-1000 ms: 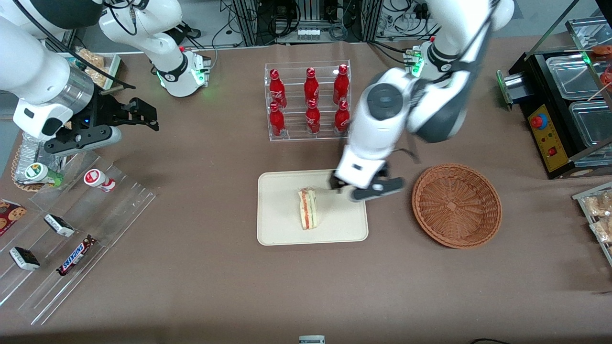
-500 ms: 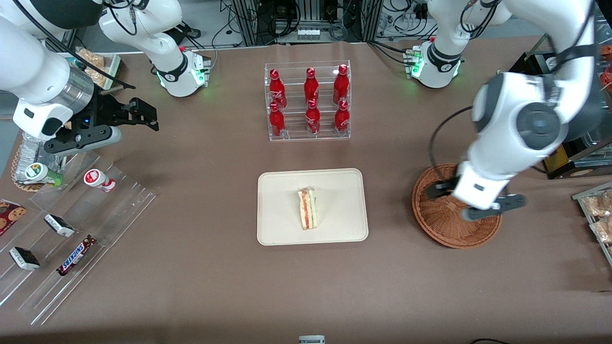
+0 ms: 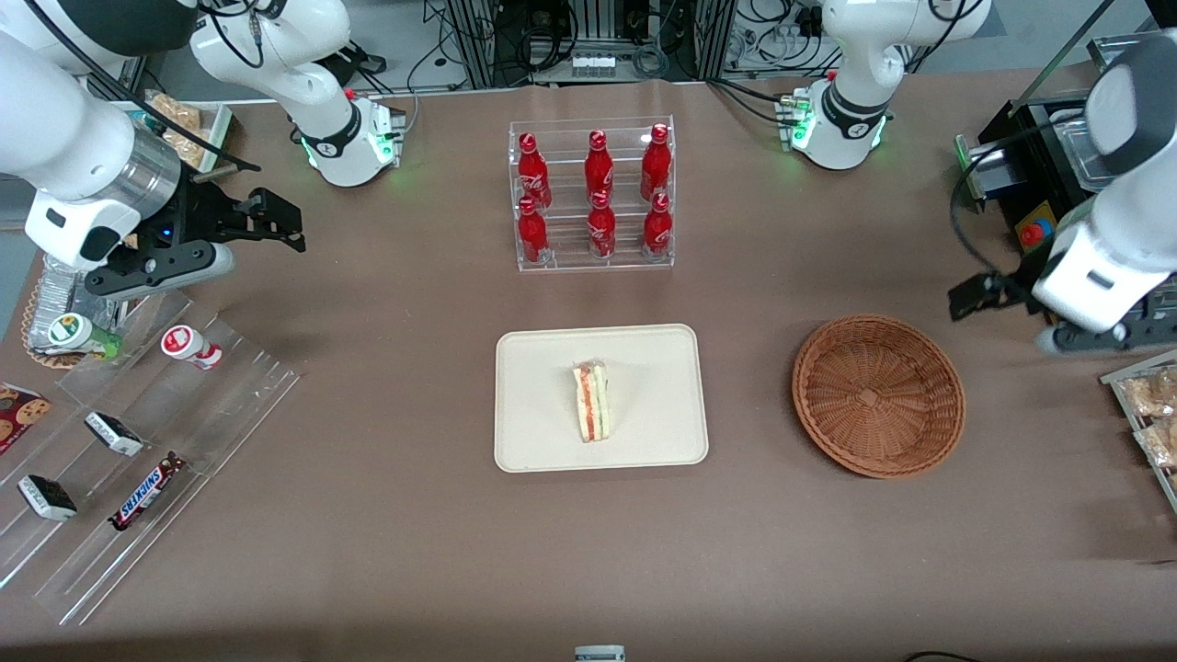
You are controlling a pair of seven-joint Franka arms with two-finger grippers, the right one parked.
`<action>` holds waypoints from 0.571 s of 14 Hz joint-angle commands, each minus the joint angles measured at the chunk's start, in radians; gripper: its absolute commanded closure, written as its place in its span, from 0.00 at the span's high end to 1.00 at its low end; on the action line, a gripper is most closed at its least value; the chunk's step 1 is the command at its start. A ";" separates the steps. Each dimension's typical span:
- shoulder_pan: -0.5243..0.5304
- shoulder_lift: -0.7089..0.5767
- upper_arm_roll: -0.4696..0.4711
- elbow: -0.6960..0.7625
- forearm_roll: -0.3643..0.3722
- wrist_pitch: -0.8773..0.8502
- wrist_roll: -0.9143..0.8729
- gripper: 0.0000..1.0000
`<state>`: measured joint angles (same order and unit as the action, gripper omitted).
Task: Place sandwich from basket to tray
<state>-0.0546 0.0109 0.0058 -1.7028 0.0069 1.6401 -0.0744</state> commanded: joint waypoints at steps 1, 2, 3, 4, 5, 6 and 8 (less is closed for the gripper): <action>-0.007 -0.106 0.025 -0.069 0.002 -0.034 0.061 1.00; -0.008 -0.115 0.028 -0.061 0.002 -0.036 0.061 1.00; -0.010 -0.124 0.026 -0.058 0.002 -0.039 0.062 1.00; -0.008 -0.127 0.025 -0.057 0.002 -0.037 0.062 1.00; -0.010 -0.129 0.022 -0.049 0.002 -0.040 0.061 1.00; -0.010 -0.137 0.019 -0.043 0.002 -0.055 0.061 1.00; -0.008 -0.161 0.019 -0.050 0.002 -0.060 0.061 1.00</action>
<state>-0.0589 -0.1144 0.0225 -1.7453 0.0069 1.6019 -0.0296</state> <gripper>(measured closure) 0.000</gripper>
